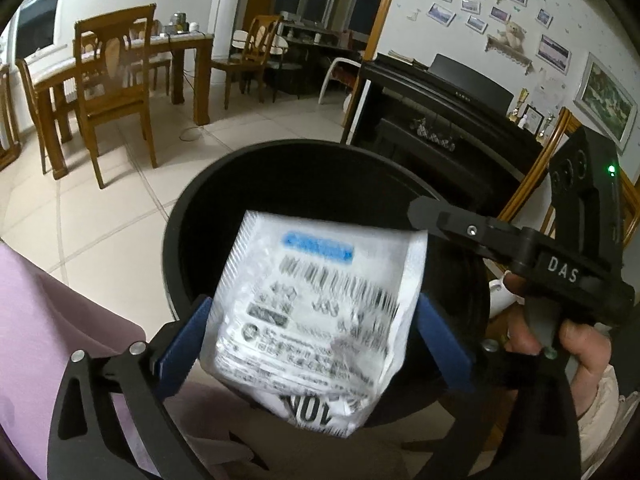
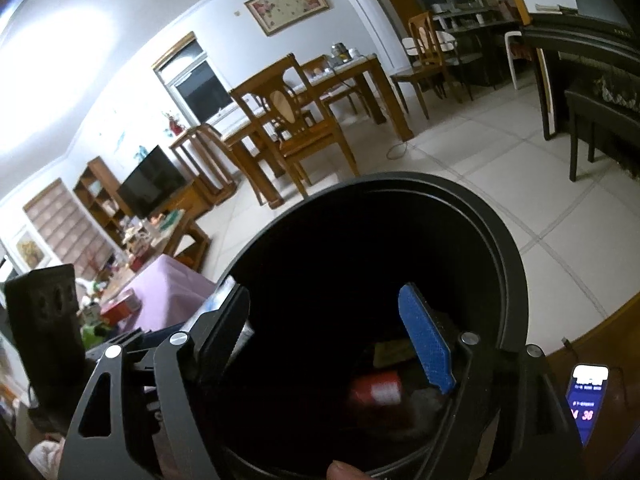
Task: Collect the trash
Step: 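Carry both items over the black bin and open both grippers, then return to the table and grasp the blue-green milk carton with the right gripper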
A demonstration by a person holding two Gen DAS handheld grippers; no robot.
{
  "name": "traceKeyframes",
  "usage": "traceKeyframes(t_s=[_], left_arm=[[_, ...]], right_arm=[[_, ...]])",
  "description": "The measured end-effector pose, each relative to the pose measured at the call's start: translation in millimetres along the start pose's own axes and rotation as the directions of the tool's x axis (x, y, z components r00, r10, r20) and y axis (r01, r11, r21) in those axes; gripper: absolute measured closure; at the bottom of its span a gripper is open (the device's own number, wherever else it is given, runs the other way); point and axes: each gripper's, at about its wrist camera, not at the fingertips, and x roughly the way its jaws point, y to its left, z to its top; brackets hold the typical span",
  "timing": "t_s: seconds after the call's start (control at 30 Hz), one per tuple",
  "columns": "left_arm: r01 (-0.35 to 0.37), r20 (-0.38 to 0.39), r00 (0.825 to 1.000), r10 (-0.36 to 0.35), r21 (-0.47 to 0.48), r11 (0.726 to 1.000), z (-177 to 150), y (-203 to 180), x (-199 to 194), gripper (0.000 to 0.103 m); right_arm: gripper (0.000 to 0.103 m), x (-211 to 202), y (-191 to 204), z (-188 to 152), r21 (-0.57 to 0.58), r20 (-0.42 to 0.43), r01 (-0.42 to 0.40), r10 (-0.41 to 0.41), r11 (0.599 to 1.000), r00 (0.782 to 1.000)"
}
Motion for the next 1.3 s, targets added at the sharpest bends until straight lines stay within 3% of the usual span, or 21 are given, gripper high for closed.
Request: traceKeyframes(t_s=[0.27, 0.5, 0.63, 0.73, 0.83, 0.93, 1.0, 1.03, 1.07, 1.1, 1.17, 1.23, 1.3], left_arm=[[-0.031, 0.018, 0.999, 0.031, 0.032, 0.999, -5, -3, -21, 0.005], [-0.051, 0.087, 0.995, 0.054, -0.031, 0.998, -22, 24, -69, 0.005], [-0.134, 0.154, 0.977, 0.147, -0.089, 0.987, -39, 55, -112, 0.005], [-0.219, 0.204, 0.947, 0.249, -0.159, 0.963, -60, 86, -154, 0.005], [-0.318, 0.225, 0.9, 0.374, -0.251, 0.914, -85, 125, -198, 0.005], [-0.378, 0.222, 0.847, 0.482, -0.385, 0.842, -115, 172, -242, 0.005], [-0.408, 0.199, 0.804, 0.56, -0.501, 0.764, -138, 208, -271, 0.005], [-0.413, 0.185, 0.791, 0.583, -0.541, 0.733, -146, 221, -280, 0.005], [-0.416, 0.165, 0.77, 0.617, -0.604, 0.68, -159, 241, -293, 0.005], [-0.409, 0.158, 0.76, 0.631, -0.637, 0.653, -166, 253, -300, 0.005], [-0.384, 0.133, 0.756, 0.641, -0.703, 0.598, -180, 282, -312, 0.005], [-0.36, 0.101, 0.769, 0.632, -0.748, 0.557, -189, 311, -313, 0.006], [-0.327, 0.09, 0.783, 0.615, -0.782, 0.531, -196, 333, -316, 0.006]], right_arm=[[0.026, -6, 20, -3, -0.025, 0.021, -0.017, 0.018, 1.0, 1.0], [0.023, 2, 69, 3, -0.103, 0.003, -0.075, 0.076, 0.992, 0.997], [0.018, 17, 116, -2, -0.18, -0.039, -0.149, 0.144, 0.972, 0.989], [0.018, 33, 159, -14, -0.25, -0.098, -0.207, 0.188, 0.946, 0.977], [0.018, 49, 205, -27, -0.314, -0.164, -0.268, 0.226, 0.911, 0.96], [0.018, 67, 258, -46, -0.377, -0.233, -0.339, 0.266, 0.862, 0.935], [0.018, 78, 291, -54, -0.403, -0.278, -0.387, 0.292, 0.829, 0.915], [0.018, 85, 315, -57, -0.42, -0.304, -0.418, 0.309, 0.805, 0.901], [0.018, 91, 333, -59, -0.439, -0.32, -0.441, 0.323, 0.783, 0.891], [0.018, 96, 351, -60, -0.455, -0.332, -0.458, 0.332, 0.763, 0.883], [0.018, 111, 391, -65, -0.484, -0.378, -0.501, 0.345, 0.717, 0.859], [0.018, 138, 434, -65, -0.498, -0.445, -0.551, 0.349, 0.669, 0.825], [0.018, 162, 469, -67, -0.535, -0.461, -0.554, 0.329, 0.638, 0.824]])
